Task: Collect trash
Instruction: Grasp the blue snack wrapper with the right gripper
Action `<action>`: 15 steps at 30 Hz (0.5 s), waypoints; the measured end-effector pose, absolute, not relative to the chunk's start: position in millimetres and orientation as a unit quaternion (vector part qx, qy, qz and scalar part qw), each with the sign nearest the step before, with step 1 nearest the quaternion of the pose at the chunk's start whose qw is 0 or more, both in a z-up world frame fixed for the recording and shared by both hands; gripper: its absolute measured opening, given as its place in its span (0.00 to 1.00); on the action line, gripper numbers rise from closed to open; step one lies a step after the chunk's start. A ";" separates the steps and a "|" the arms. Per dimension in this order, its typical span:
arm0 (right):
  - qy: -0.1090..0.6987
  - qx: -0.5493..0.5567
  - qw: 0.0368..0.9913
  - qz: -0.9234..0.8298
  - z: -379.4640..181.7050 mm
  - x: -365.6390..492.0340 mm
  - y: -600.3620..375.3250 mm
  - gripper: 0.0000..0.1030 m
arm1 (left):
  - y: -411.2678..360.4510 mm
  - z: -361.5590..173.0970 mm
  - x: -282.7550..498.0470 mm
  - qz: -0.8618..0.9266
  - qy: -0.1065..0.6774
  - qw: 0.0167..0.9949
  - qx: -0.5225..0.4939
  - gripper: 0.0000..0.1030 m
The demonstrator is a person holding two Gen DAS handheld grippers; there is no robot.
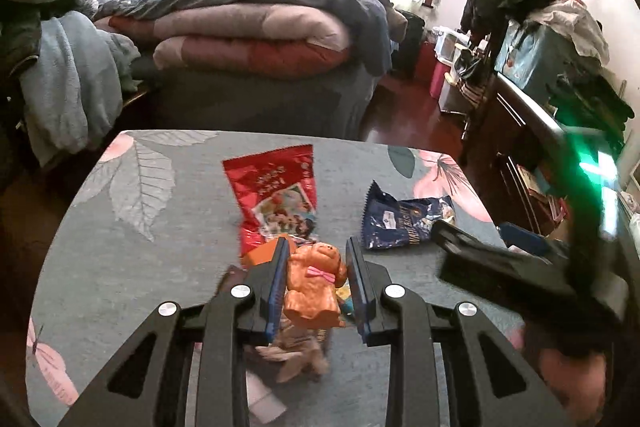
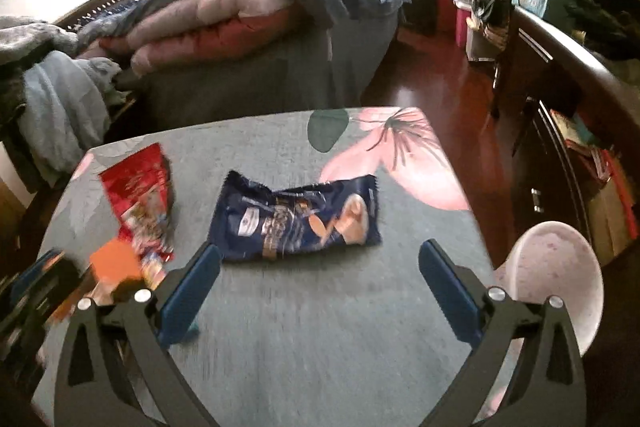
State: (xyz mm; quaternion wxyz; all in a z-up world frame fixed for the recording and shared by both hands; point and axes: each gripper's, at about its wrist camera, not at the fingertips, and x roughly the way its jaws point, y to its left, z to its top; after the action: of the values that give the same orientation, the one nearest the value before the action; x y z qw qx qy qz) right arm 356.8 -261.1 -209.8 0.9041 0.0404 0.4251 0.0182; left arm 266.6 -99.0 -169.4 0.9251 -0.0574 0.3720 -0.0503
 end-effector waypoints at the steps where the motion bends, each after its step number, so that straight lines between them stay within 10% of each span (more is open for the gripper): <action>1: 0.429 0.040 0.903 0.015 -212.7 362.9 -259.2 0.97 | -96.8 -169.1 265.4 -0.052 0.370 0.926 -0.059 0.28; 10: 0.469 0.051 0.882 0.002 -244.4 404.2 -251.9 0.91 | -85.2 -167.8 263.4 -0.061 0.364 0.927 -0.068 0.28; 15: 0.462 0.009 0.887 -0.001 -241.7 399.6 -240.1 0.25 | -86.6 -168.9 265.1 -0.064 0.367 0.926 -0.070 0.28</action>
State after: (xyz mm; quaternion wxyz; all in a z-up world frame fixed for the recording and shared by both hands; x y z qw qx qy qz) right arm 399.6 -240.1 -241.7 0.8869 0.0088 0.4618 -0.0009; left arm 265.1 -86.6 -168.9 0.9255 -0.0703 0.3665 -0.0642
